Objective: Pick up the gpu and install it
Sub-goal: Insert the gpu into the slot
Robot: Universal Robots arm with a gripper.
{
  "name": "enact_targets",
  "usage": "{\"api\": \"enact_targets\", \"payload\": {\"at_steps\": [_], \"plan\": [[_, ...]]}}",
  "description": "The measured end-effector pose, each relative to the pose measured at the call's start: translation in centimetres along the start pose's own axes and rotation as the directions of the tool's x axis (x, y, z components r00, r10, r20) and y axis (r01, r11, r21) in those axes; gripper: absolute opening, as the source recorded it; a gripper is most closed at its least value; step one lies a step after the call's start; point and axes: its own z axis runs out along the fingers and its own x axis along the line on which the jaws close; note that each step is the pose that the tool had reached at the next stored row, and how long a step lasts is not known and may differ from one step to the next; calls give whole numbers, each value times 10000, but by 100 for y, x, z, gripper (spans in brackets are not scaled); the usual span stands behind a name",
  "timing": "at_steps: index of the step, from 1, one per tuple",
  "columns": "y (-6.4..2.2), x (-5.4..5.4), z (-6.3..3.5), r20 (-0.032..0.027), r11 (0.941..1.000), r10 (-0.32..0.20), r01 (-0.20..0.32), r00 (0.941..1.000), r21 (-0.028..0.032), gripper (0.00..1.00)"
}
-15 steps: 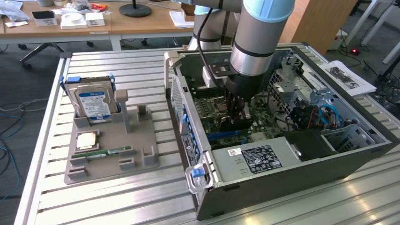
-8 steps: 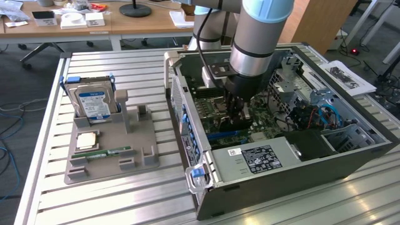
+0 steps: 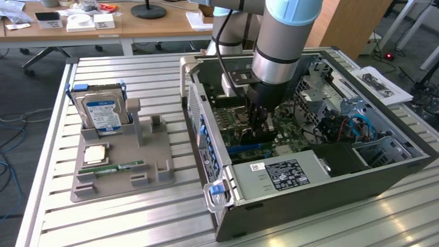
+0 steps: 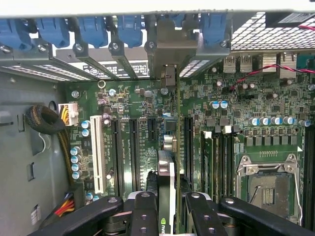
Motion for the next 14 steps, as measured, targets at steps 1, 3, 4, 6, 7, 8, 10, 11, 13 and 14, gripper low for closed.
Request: {"api": "enact_targets", "payload": {"at_steps": [1,3,4,6,7,8,10,11,13,14], "plan": [[0,0,2,-2,10000,0,0,10000,-1,27],[0,0,2,-3,10000,1,-1,10000,-1,27],[0,0,2,-3,10000,1,-1,10000,-1,27],[0,0,7,1,10000,1,-1,10000,0,27],[0,0,11,2,10000,1,-1,10000,1,27],[0,0,14,-1,10000,1,-1,10000,-1,27],[1,1,19,-2,10000,1,-1,10000,-1,27],[1,1,23,-2,10000,0,0,10000,-1,27],[1,1,29,-2,10000,1,-1,10000,-1,27],[1,0,35,0,10000,1,-1,10000,0,27]]}}
